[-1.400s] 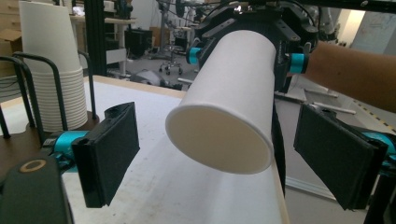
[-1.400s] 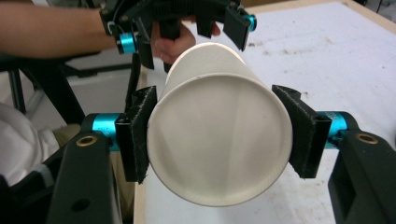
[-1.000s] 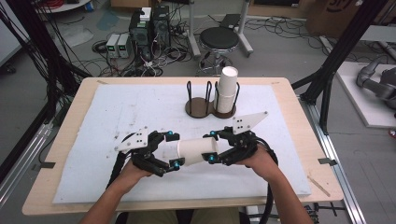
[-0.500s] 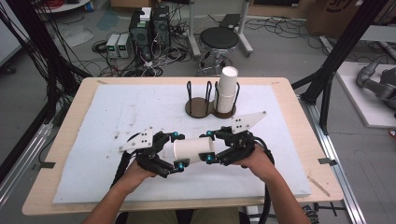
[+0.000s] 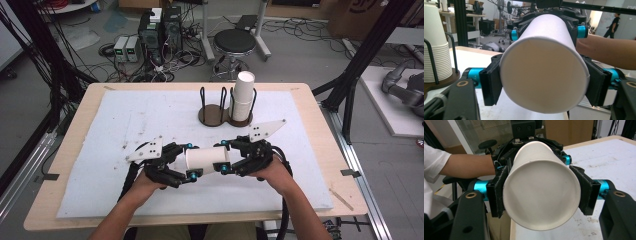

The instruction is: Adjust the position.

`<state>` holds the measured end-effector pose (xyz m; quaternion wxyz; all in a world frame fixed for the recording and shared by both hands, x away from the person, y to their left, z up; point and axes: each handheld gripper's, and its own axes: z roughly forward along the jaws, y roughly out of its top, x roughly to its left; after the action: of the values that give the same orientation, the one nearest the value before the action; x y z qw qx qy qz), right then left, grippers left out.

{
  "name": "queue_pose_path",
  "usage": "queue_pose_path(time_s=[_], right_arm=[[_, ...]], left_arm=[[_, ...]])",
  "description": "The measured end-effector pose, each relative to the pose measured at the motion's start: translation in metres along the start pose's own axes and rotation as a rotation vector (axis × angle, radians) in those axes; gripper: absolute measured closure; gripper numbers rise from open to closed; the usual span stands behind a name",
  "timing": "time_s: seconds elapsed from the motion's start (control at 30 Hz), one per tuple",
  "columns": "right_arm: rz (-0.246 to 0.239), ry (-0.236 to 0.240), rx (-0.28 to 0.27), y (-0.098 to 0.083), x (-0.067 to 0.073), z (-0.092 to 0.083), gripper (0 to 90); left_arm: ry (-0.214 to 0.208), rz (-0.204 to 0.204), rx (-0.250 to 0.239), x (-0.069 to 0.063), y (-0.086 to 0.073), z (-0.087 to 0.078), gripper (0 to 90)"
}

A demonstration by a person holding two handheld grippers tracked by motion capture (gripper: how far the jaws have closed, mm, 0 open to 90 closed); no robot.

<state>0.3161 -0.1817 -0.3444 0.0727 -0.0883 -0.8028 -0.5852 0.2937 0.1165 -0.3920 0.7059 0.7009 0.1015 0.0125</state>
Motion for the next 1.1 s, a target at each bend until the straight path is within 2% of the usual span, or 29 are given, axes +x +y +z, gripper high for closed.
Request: queue_pose_path(time_s=[0.1, 0.27, 0.47, 0.6, 0.73, 0.83, 0.97, 1.0, 1.03, 1.07, 1.1], right_arm=[[0.000, -0.012, 0.004, 0.000, 0.000, 0.000, 35.4], [0.032, -0.027, 0.013, 0.003, 0.000, 0.002, 30.6], [0.030, -0.035, 0.014, 0.007, 0.001, 0.002, 24.3], [0.028, -0.065, 0.012, 0.012, 0.002, -0.002, 22.2], [0.013, -0.093, 0.027, 0.017, 0.003, -0.004, 22.2], [-0.011, -0.134, 0.050, 0.024, 0.004, -0.005, 22.2], [-0.043, -0.144, 0.097, 0.034, 0.005, -0.003, 22.2], [-0.059, -0.150, 0.127, 0.039, 0.006, -0.001, 22.2], [-0.059, -0.150, 0.127, 0.039, 0.006, -0.001, 22.2], [-0.098, -0.149, 0.175, 0.044, 0.007, 0.002, 22.1], [-0.098, -0.149, 0.175, 0.044, 0.007, 0.002, 22.1]], left_arm=[[0.001, 0.007, 0.008, 0.000, 0.001, -0.001, 31.3], [0.007, 0.012, 0.011, 0.000, 0.002, -0.002, 34.4], [0.015, 0.017, 0.018, 0.000, 0.005, -0.005, 34.7], [0.026, 0.025, 0.034, 0.002, 0.010, -0.010, 34.3], [0.042, 0.040, 0.085, 0.003, 0.017, -0.013, 33.7], [0.048, 0.043, 0.130, 0.004, 0.021, -0.016, 33.7], [0.048, 0.049, 0.175, 0.004, 0.024, -0.017, 33.8], [0.048, 0.048, 0.182, 0.004, 0.025, -0.017, 33.8], [0.047, 0.050, 0.198, 0.004, 0.026, -0.017, 33.8], [0.052, 0.052, 0.211, 0.004, 0.026, -0.017, 33.7], [0.052, 0.055, 0.230, 0.005, 0.028, -0.017, 33.7]])
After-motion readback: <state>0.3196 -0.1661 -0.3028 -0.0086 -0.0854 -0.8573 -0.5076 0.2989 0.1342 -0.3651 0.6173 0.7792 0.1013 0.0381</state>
